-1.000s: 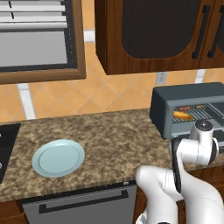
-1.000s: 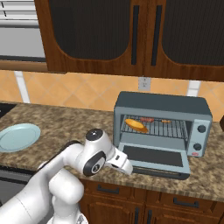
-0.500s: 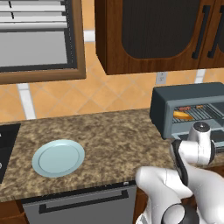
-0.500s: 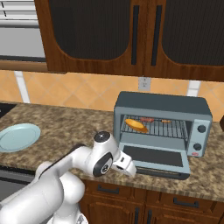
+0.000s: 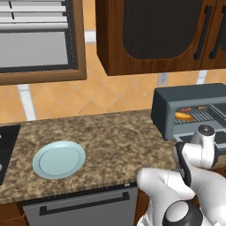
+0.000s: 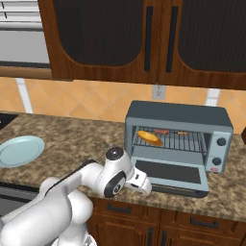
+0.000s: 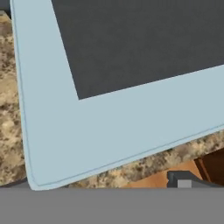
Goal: Pick up the kebab skewer and baguette bread, and place them inside the toaster oven. Close the toaster oven door and start by setting the timer.
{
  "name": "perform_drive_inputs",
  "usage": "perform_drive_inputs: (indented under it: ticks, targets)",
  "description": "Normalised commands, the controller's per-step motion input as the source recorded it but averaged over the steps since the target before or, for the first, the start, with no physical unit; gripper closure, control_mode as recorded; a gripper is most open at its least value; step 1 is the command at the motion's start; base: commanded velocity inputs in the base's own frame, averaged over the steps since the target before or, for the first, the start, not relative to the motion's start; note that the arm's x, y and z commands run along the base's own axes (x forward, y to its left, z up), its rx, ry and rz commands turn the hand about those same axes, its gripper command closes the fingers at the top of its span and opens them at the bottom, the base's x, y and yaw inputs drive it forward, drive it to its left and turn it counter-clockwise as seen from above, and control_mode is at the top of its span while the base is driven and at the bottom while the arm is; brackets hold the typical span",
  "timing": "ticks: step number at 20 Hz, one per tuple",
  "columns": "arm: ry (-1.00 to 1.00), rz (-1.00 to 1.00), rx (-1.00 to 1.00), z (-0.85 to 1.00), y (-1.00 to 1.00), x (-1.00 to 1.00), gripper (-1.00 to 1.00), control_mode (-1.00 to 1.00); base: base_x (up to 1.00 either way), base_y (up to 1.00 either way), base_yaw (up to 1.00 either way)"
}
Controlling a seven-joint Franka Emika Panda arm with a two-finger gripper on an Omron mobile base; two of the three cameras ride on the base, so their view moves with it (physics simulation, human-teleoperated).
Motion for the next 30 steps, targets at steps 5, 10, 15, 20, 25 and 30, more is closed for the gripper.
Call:
perform_drive_inputs:
  ticks: [5, 10, 15, 20, 25, 30]
  targets:
    - [-0.01, 0.0, 0.0, -0.02, 0.11, -0.42, -1.0, -1.0, 0.0, 0.0, 0.0]
    - [-0.03, 0.0, 0.0, 0.0, 0.38, -0.25, -1.0, -1.0, 0.0, 0.0, 0.0]
    - [-0.06, 0.0, 0.0, -0.22, 0.21, 0.41, -1.0, -1.0, 0.0, 0.0, 0.0]
    - [-0.03, 0.0, 0.0, -0.42, 0.26, 0.14, -1.0, -1.0, 0.0, 0.0, 0.0]
    - [-0.01, 0.0, 0.0, -0.29, 0.3, 0.05, -1.0, -1.0, 0.0, 0.0, 0.0]
    - [-0.05, 0.0, 0.0, -0.48, 0.27, 0.19, -1.0, -1.0, 0.0, 0.0, 0.0]
